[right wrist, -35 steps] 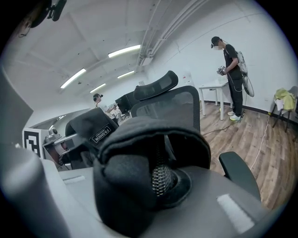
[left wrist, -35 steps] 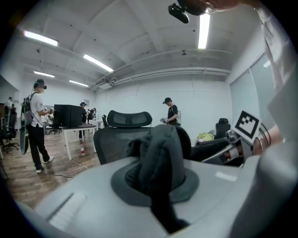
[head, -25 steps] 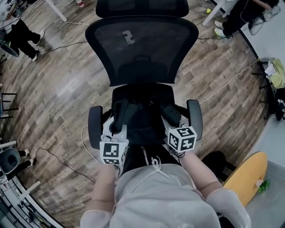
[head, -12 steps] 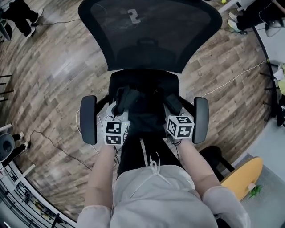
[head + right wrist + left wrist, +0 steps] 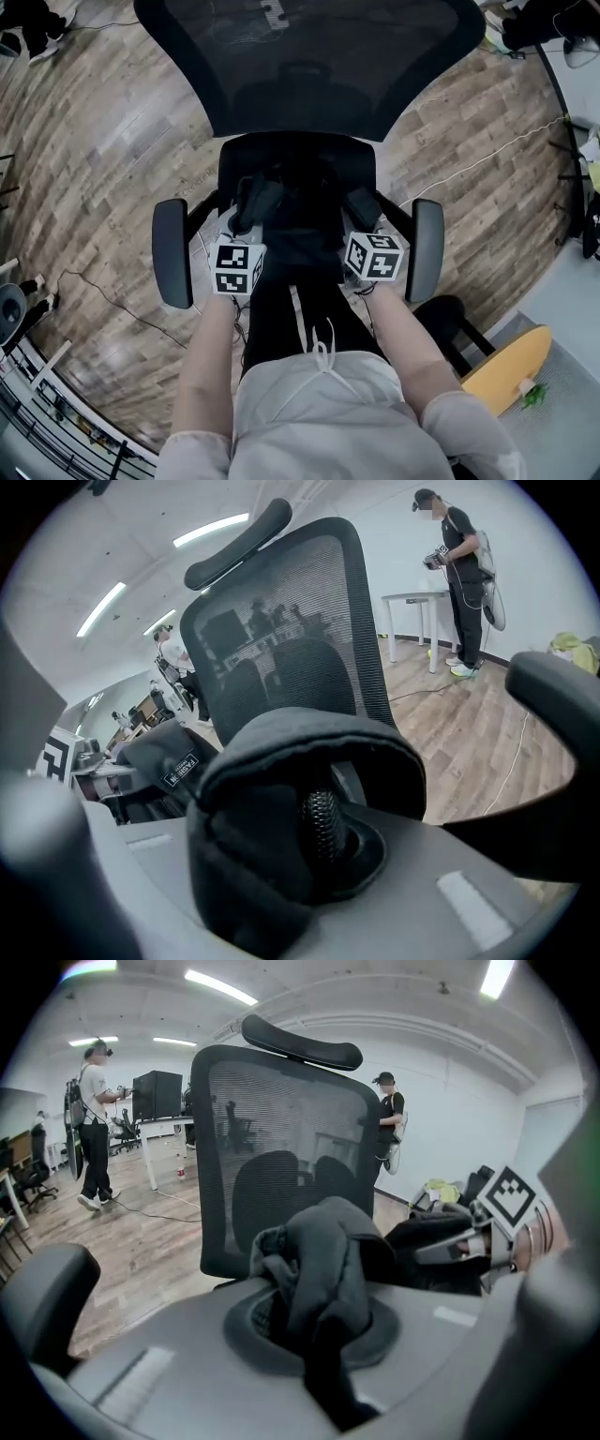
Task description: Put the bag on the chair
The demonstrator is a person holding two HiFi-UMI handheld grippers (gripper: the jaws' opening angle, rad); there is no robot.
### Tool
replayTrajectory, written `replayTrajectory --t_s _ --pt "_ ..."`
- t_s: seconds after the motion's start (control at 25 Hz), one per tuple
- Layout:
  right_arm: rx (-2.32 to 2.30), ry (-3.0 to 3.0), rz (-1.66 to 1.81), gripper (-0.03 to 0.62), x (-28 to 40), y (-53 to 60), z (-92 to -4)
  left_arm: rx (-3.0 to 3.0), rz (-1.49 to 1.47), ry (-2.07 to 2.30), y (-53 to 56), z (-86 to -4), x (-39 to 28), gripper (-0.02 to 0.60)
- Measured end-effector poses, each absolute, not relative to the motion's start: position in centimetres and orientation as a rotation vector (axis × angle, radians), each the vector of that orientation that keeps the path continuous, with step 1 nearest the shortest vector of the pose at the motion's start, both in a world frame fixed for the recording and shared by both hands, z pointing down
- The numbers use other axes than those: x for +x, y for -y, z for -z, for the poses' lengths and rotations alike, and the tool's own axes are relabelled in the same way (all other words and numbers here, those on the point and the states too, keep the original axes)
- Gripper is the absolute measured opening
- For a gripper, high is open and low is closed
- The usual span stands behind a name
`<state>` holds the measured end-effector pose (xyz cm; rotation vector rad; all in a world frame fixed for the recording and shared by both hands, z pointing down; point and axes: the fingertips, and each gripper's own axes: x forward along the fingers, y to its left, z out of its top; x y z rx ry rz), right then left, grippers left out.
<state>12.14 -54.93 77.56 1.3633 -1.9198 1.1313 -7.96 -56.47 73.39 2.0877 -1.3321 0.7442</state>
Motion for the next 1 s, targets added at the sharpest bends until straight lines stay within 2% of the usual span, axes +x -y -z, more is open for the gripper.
replayTrajectory --t_s 0.72,1.0 --pt "1.093 1.737 -0.960 0.037 10.7 50.6 -85.4 1.871 -0.827 1.346 54.5 -81.6 -9.9 0.028" --pt "1.001 1.659 -0.970 0.043 10.6 50.3 -88.6 1.878 -0.964 1.266 53.2 -85.2 -10.1 0.029"
